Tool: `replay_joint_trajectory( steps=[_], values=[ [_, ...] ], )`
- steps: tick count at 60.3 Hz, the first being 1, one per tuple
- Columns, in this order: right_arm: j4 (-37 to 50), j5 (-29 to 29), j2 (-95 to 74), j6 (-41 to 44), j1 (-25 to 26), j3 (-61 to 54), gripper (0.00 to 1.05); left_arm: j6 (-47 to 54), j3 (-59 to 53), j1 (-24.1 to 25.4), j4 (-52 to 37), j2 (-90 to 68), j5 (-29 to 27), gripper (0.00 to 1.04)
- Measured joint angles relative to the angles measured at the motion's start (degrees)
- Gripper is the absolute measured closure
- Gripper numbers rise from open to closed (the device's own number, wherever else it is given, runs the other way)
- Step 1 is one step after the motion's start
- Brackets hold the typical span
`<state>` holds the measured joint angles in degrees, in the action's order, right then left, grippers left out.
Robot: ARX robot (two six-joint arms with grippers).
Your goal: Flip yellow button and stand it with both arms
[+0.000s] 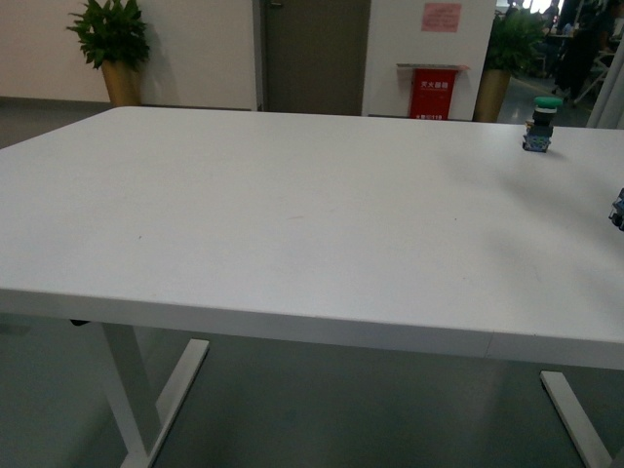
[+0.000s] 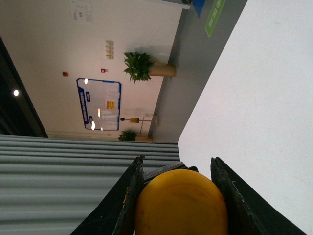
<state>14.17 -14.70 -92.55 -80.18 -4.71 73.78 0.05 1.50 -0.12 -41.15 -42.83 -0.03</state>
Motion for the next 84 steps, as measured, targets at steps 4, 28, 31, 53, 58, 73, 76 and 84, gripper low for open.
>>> replay_joint_trajectory(
  steps=[4,28,31,53,58,73,76,84],
  values=[
    [-0.4,0.0,0.2,0.4,0.2,0.2,0.69,0.0,0.0,0.0,3.0,3.5,0.0,1.01],
    [-1.0,-0.2,0.9,1.5,0.5,0.4,0.69,0.0,-0.1,0.0,16.9,18.6,0.0,1.01],
    [-1.0,-0.2,0.9,1.6,0.5,0.4,0.69,0.0,-0.1,0.0,18.7,20.5,0.0,1.01],
    [-1.5,-0.1,1.2,2.2,0.4,0.4,0.69,0.0,-0.1,0.0,26.9,28.8,0.0,1.01],
    [-1.5,0.0,1.3,2.2,0.4,0.4,0.69,0.0,-0.1,0.0,28.2,30.1,0.0,1.01],
    [-1.6,0.0,1.4,2.3,0.3,0.4,0.69,0.0,-0.1,0.0,38.6,38.6,0.1,1.01],
    [-1.7,0.0,1.4,2.4,0.3,0.4,0.69,0.0,-0.1,0.0,40.7,41.2,0.0,1.01],
    [-1.7,0.0,1.6,2.4,0.3,0.4,0.69,0.0,-0.1,0.0,41.0,42.6,0.0,1.01]
  ],
)
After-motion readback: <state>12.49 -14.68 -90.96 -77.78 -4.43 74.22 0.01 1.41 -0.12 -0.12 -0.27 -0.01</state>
